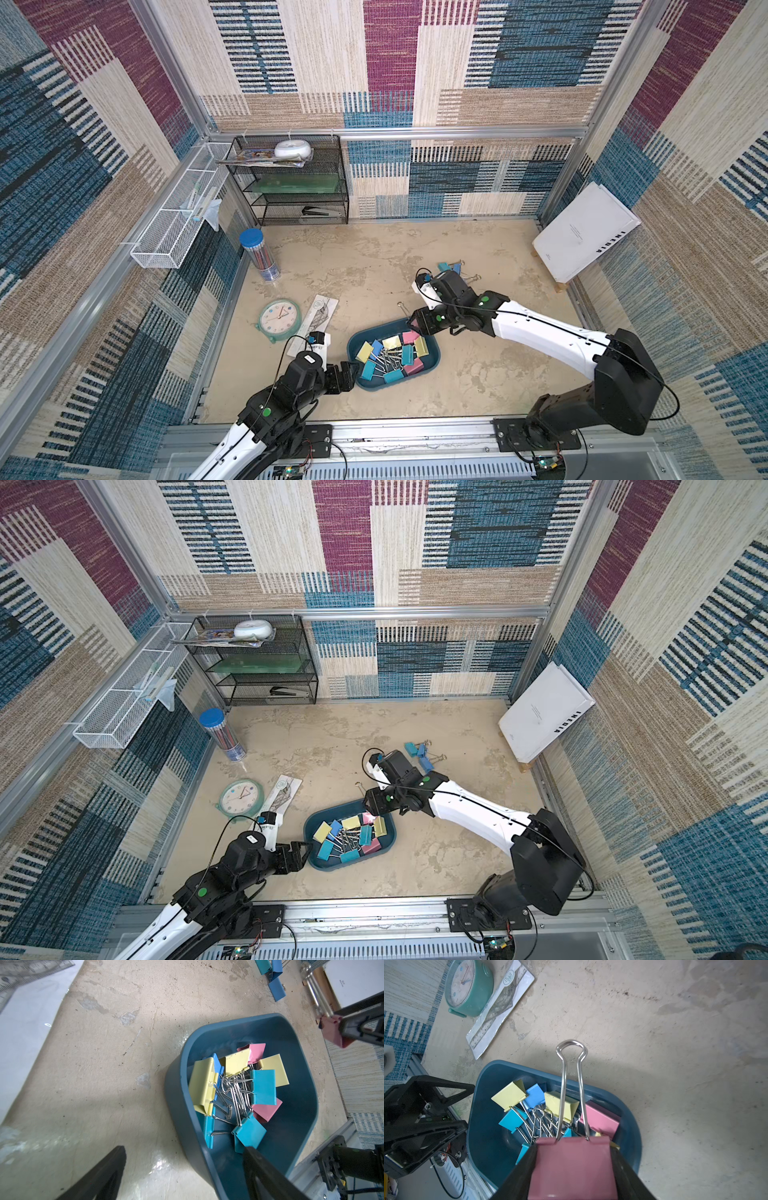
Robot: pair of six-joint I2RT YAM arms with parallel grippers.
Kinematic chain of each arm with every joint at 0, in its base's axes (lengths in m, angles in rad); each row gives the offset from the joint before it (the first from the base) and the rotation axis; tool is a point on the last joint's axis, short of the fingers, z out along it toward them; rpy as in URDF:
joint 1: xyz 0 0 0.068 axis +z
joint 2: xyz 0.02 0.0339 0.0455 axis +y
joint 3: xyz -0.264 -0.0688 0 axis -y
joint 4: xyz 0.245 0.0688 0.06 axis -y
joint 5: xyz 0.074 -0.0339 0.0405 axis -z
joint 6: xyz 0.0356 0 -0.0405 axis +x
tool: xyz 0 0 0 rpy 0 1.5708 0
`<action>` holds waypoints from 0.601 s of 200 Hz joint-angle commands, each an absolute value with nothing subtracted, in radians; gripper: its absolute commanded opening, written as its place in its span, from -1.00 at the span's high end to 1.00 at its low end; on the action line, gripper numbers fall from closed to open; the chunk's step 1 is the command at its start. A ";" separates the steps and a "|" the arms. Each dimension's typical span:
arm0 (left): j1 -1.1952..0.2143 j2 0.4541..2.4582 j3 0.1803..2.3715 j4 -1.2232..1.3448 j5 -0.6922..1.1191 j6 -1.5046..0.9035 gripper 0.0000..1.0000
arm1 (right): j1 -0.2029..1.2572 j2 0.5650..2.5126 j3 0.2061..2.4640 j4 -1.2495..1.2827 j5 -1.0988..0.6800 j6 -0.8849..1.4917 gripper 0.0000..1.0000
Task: Put the binder clips in the storage box
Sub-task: Place the binder clip in the storage box.
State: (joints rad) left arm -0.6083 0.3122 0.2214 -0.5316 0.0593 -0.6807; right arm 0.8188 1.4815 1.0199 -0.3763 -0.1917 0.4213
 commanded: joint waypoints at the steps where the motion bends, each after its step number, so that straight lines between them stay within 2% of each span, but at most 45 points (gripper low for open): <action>1: -0.607 0.314 0.218 -0.518 0.063 -0.677 -0.83 | 0.891 1.529 1.069 -0.388 -0.188 0.500 0.02; 48: -0.607 0.311 0.217 -0.520 0.064 -0.677 -0.83 | 1.012 1.674 1.130 -0.417 -0.181 0.551 -0.01; 86: -0.607 0.307 0.217 -0.522 0.064 -0.678 -0.83 | 1.052 1.692 1.091 -0.407 -0.172 0.589 -0.07; 120: -0.607 0.306 0.217 -0.522 0.063 -0.677 -0.83 | 1.063 1.692 1.102 -0.430 -0.136 0.588 -0.47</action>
